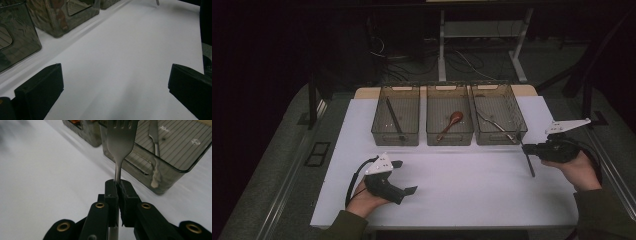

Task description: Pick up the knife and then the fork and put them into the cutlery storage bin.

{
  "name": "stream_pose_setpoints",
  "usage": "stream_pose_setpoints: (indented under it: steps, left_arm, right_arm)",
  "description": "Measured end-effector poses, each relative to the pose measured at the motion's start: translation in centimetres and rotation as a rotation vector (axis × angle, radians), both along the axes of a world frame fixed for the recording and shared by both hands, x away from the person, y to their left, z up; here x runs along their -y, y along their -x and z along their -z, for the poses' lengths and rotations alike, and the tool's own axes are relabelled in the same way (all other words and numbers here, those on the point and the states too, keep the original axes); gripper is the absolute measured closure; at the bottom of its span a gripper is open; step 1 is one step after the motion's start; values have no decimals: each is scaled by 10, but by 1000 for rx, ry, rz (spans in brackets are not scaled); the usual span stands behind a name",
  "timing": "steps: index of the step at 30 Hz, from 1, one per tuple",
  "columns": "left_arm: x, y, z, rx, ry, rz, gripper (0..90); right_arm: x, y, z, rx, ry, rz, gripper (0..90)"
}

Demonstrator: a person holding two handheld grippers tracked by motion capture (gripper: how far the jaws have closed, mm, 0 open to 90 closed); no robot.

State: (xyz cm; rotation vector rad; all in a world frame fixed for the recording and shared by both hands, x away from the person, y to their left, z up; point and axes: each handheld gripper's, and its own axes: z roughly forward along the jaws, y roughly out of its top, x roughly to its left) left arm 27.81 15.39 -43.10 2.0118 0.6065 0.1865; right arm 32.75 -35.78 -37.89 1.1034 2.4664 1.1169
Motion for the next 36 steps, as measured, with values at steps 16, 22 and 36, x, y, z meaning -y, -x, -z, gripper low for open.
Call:
stream_pose_setpoints:
  steps: [16,22,36]
  left_arm:
    - [1,0,0,-2,-2,-3,0]
    - [1,0,0,-2,-3,-1,0]
    - [1,0,1,-3,-3,4,0]
  right_arm:
    - [3,-17,-36,105,-100,38,840]
    - [0,-37,-56,143,-119,62,840]
    - [-16,-80,-83,177,-109,104,840]
